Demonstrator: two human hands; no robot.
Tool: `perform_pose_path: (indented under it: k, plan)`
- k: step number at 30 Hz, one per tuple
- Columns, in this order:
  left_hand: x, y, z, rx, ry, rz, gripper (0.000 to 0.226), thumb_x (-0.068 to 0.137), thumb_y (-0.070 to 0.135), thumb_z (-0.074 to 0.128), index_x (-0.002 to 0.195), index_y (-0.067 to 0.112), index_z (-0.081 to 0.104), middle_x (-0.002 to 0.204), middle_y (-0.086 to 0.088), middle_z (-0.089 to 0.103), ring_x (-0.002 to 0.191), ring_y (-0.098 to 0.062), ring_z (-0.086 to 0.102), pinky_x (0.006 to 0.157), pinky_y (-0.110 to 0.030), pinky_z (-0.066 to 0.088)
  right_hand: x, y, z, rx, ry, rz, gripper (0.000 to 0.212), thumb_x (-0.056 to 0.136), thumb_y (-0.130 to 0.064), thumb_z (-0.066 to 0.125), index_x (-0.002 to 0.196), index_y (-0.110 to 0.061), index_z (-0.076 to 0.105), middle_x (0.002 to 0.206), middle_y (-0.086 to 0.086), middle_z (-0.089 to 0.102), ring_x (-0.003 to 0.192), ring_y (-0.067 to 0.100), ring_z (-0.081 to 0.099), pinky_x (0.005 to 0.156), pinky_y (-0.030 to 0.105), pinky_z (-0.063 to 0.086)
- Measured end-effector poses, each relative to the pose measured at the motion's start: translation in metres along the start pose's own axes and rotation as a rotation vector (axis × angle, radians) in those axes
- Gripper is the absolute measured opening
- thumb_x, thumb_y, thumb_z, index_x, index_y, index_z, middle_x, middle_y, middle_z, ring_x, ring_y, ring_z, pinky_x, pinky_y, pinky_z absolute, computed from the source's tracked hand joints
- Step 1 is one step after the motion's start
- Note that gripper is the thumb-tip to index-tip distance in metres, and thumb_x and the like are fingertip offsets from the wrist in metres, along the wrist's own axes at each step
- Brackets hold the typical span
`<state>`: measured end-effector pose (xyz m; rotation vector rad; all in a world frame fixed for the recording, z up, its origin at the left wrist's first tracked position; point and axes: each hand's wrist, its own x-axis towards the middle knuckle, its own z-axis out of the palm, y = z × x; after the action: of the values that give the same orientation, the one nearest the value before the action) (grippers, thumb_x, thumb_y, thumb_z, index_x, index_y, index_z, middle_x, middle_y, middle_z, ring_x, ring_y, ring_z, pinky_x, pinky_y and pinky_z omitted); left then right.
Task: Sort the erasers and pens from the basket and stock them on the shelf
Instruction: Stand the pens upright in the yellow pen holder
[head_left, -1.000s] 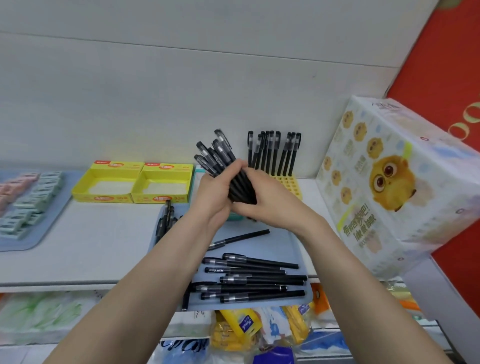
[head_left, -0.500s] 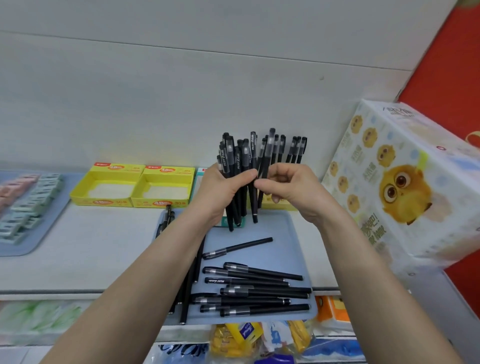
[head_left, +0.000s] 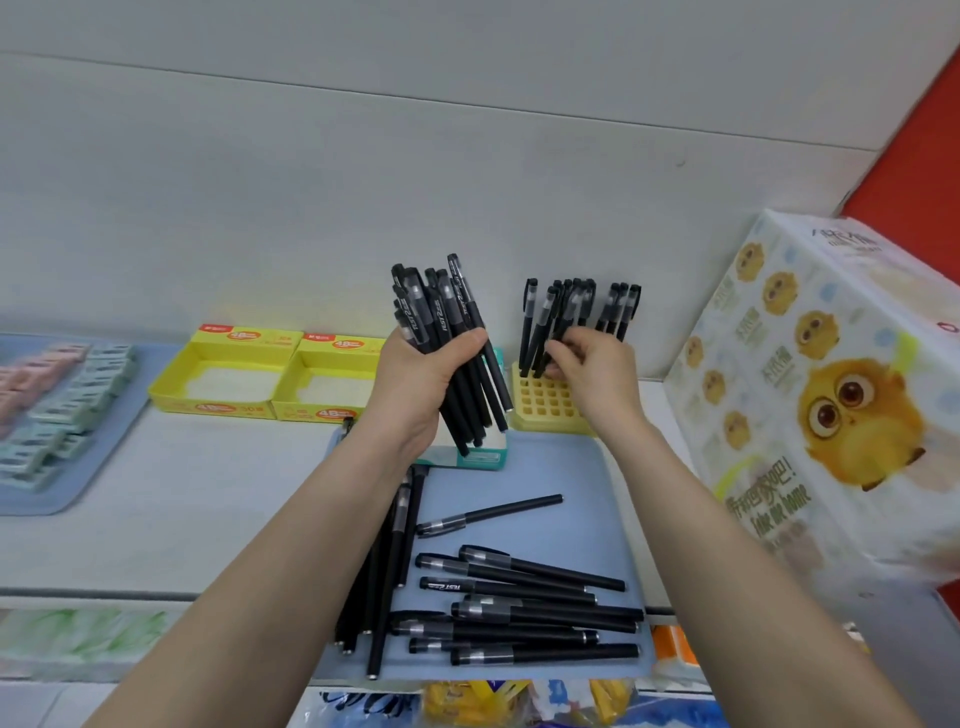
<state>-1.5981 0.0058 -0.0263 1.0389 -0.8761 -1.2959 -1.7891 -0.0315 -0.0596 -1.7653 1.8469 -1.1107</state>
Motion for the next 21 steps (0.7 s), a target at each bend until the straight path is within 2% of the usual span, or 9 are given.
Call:
perform_pose_path:
  k: [4, 6, 9, 11, 14, 15, 17, 19, 21]
  plan:
    - [0.004, -0.001, -0.005, 0.002, 0.018, 0.014, 0.023, 0.08, 0.002, 0.073, 0.102, 0.003, 0.067, 0.086, -0.006, 0.071, 0.082, -0.02, 0.068, 0.085, -0.039, 0.056, 0.002, 0.009, 0.011, -0.126, -0.02, -0.043, 0.032, 0.094, -0.025, 0.061, 0.07, -0.004, 0.06, 0.064, 0.006, 0.066, 0.066, 0.022, 0.066, 0.07, 0.041, 0.054]
    - [0.005, -0.002, -0.006, 0.021, 0.008, 0.02, 0.03, 0.078, 0.002, 0.075, 0.107, -0.001, 0.066, 0.091, -0.007, 0.072, 0.084, -0.018, 0.068, 0.081, -0.035, 0.055, 0.004, 0.007, 0.01, -0.265, -0.031, -0.056, 0.034, 0.094, -0.032, 0.06, 0.073, -0.006, 0.065, 0.068, 0.007, 0.066, 0.07, 0.028, 0.062, 0.066, 0.034, 0.046]
    - [0.005, -0.002, -0.005, 0.059, -0.028, 0.023, 0.036, 0.076, 0.004, 0.077, 0.11, -0.001, 0.065, 0.092, -0.006, 0.072, 0.086, -0.017, 0.069, 0.079, -0.031, 0.054, 0.001, -0.008, -0.006, -0.422, -0.001, -0.044, 0.034, 0.093, -0.044, 0.061, 0.083, -0.014, 0.074, 0.075, 0.002, 0.07, 0.073, 0.022, 0.06, 0.065, 0.031, 0.037]
    - [0.004, 0.0, -0.001, 0.126, -0.074, 0.044, 0.035, 0.076, 0.006, 0.078, 0.108, 0.002, 0.066, 0.093, -0.005, 0.073, 0.089, -0.018, 0.07, 0.084, -0.033, 0.055, -0.007, -0.025, -0.022, -0.265, 0.05, -0.037, 0.03, 0.091, -0.045, 0.062, 0.08, -0.021, 0.075, 0.069, -0.006, 0.068, 0.067, 0.013, 0.06, 0.067, 0.029, 0.043]
    - [0.004, 0.0, 0.01, 0.28, -0.205, 0.066, 0.034, 0.076, 0.008, 0.079, 0.107, 0.009, 0.067, 0.096, -0.002, 0.074, 0.092, -0.016, 0.07, 0.086, -0.031, 0.054, -0.02, -0.055, -0.039, 0.435, -0.12, 0.026, 0.026, 0.094, -0.037, 0.061, 0.092, -0.015, 0.074, 0.072, -0.004, 0.065, 0.06, 0.01, 0.055, 0.06, 0.025, 0.047]
    - [0.004, 0.0, 0.015, 0.318, -0.248, 0.073, 0.035, 0.075, 0.01, 0.08, 0.108, 0.011, 0.067, 0.097, -0.001, 0.074, 0.092, -0.016, 0.07, 0.086, -0.032, 0.054, -0.022, -0.06, -0.041, 0.542, -0.167, 0.008, 0.025, 0.095, -0.032, 0.061, 0.097, -0.009, 0.072, 0.076, 0.001, 0.064, 0.059, 0.012, 0.054, 0.058, 0.024, 0.046]
    - [0.004, -0.003, 0.023, 0.341, -0.266, 0.089, 0.036, 0.075, 0.011, 0.08, 0.108, 0.011, 0.066, 0.097, -0.001, 0.074, 0.092, -0.015, 0.069, 0.084, -0.031, 0.054, -0.019, -0.06, -0.043, 0.527, -0.141, -0.049, 0.021, 0.093, -0.026, 0.064, 0.095, -0.006, 0.069, 0.076, 0.007, 0.062, 0.056, 0.014, 0.052, 0.059, 0.025, 0.045]
    - [0.006, -0.004, 0.024, 0.314, -0.193, 0.09, 0.034, 0.077, 0.011, 0.079, 0.107, 0.01, 0.064, 0.093, 0.001, 0.073, 0.087, -0.008, 0.069, 0.078, -0.024, 0.053, -0.012, -0.05, -0.047, 0.404, 0.023, -0.041, 0.018, 0.092, -0.026, 0.065, 0.088, -0.009, 0.068, 0.07, 0.002, 0.064, 0.054, 0.011, 0.057, 0.06, 0.022, 0.046]
    - [0.007, -0.001, 0.021, 0.28, -0.126, 0.074, 0.027, 0.08, 0.009, 0.076, 0.102, 0.011, 0.061, 0.083, 0.006, 0.069, 0.072, 0.002, 0.066, 0.066, -0.014, 0.05, -0.007, -0.035, -0.053, 0.256, 0.207, -0.033, 0.017, 0.092, -0.028, 0.065, 0.082, -0.014, 0.065, 0.067, -0.005, 0.065, 0.056, 0.004, 0.064, 0.058, 0.016, 0.045]
